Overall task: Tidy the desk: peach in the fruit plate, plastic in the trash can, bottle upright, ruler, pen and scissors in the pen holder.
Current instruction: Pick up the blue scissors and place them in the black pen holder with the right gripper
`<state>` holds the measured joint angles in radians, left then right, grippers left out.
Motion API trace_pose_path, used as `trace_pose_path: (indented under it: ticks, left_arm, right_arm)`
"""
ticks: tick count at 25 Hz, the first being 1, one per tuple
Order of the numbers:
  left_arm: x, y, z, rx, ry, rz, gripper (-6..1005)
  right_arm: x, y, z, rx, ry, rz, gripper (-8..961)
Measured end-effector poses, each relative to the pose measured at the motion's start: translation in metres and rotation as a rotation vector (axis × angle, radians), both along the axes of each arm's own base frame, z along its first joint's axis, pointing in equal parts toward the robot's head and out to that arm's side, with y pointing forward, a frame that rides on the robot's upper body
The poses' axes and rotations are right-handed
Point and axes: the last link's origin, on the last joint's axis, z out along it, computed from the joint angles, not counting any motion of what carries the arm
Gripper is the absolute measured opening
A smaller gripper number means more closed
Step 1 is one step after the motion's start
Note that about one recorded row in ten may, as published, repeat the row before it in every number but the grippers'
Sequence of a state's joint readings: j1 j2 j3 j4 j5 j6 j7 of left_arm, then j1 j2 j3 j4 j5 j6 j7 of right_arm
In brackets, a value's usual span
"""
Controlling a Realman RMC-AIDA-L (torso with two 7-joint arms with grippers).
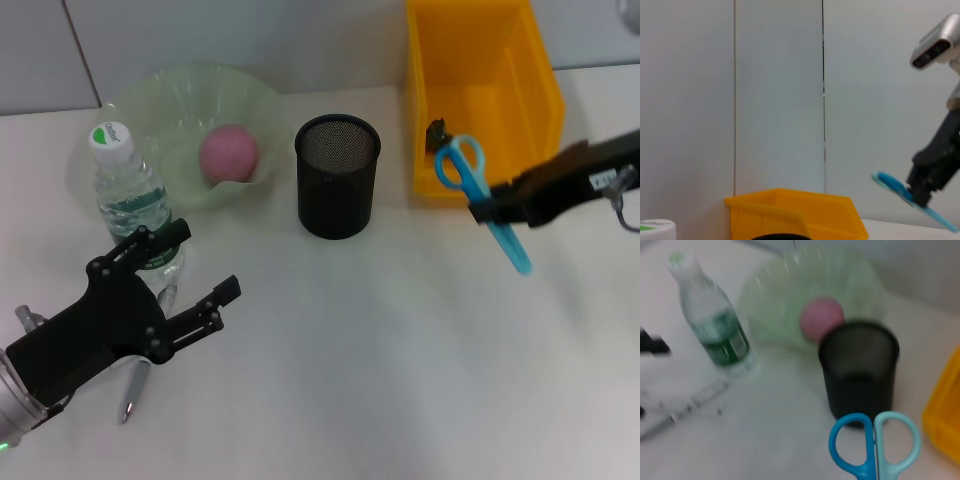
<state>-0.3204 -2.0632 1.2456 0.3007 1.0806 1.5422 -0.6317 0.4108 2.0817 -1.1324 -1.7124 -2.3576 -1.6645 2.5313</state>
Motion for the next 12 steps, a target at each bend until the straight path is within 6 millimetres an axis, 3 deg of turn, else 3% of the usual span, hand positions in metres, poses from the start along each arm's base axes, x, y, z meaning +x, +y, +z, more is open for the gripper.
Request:
trace_pose_path:
  ticks: [6,12]
  left_arm:
    - [0.0,0.0,0.0,-0.001,0.001,-0.001,798]
    - [0.001,0.001,0.0,-0.003,0.0,-0.005,797]
  right_arm:
    - [-0.008,0.012,0.004,0.102,0.123,0.203,228]
    - [-0.007,0.032,-0.003,0.176,0.193,0.298,228]
